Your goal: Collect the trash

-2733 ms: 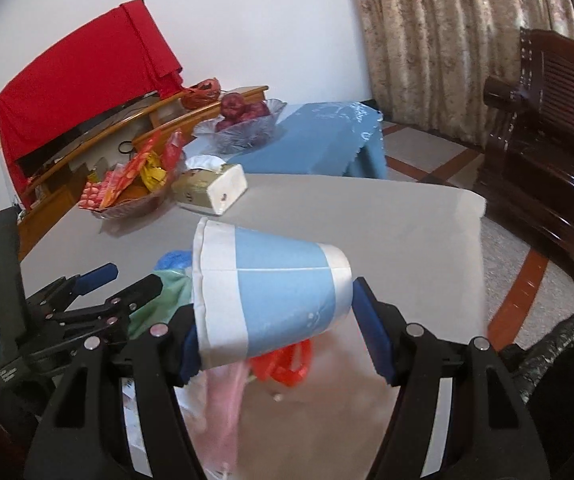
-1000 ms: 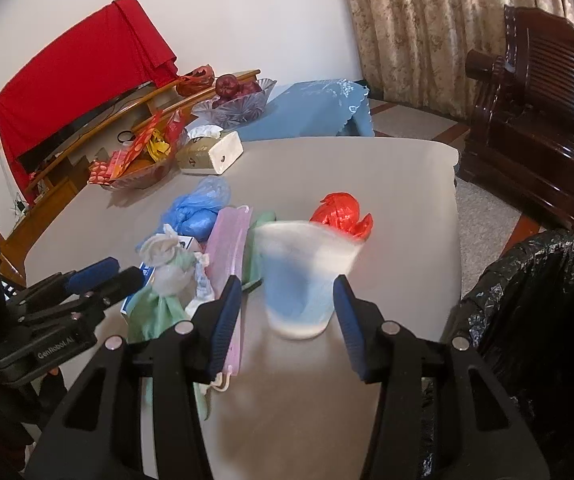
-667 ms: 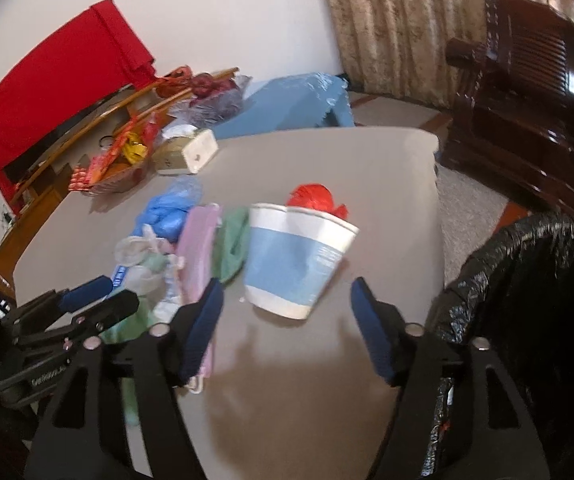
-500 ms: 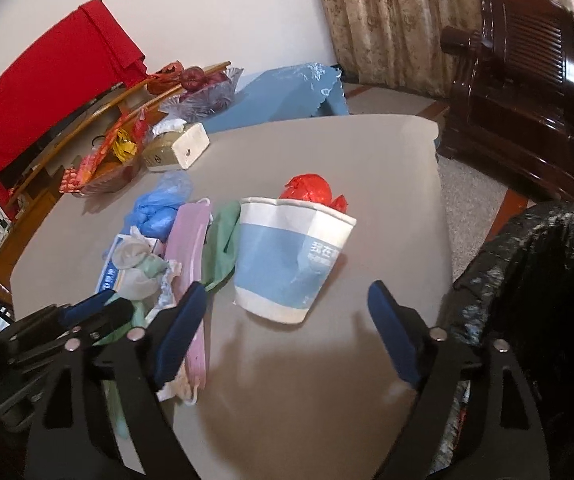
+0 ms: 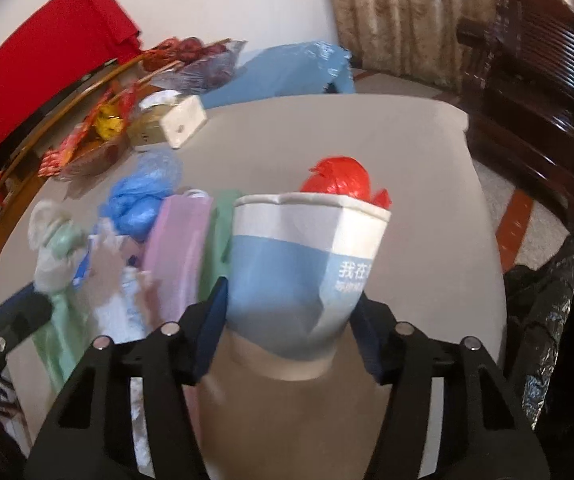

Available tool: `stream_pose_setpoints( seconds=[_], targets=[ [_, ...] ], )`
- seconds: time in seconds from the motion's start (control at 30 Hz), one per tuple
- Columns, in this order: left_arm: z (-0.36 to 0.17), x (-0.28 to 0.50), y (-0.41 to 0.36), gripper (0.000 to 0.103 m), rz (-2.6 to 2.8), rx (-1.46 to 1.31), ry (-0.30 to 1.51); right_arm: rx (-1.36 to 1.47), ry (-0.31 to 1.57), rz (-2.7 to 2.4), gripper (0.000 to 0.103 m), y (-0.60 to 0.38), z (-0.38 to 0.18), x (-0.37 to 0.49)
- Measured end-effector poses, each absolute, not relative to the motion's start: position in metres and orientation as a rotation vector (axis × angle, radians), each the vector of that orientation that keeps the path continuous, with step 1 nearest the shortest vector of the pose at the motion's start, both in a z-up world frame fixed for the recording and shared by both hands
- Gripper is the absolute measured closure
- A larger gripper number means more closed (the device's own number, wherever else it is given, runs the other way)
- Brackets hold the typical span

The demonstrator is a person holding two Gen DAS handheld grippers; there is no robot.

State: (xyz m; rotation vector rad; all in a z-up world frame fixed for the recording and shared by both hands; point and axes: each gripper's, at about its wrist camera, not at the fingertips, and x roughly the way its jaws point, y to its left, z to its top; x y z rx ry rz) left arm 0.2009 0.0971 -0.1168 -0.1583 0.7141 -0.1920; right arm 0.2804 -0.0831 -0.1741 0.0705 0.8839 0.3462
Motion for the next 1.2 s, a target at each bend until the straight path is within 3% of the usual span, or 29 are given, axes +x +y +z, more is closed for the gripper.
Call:
stream_pose_setpoints(
  seconds=[0.73,1.2],
  targets=[
    [-0.029,0.163,0.04,0.091,-0.359,-0.15,0.531,0.108,0.627,0.265,0.047,-0.19,-0.051,0.168],
    [-0.038,0.159,-0.087,0.091,-0.609,-0.076,0.559,0.126,0.609,0.029,0.046,-0.298,-0.055,0.103]
  ],
)
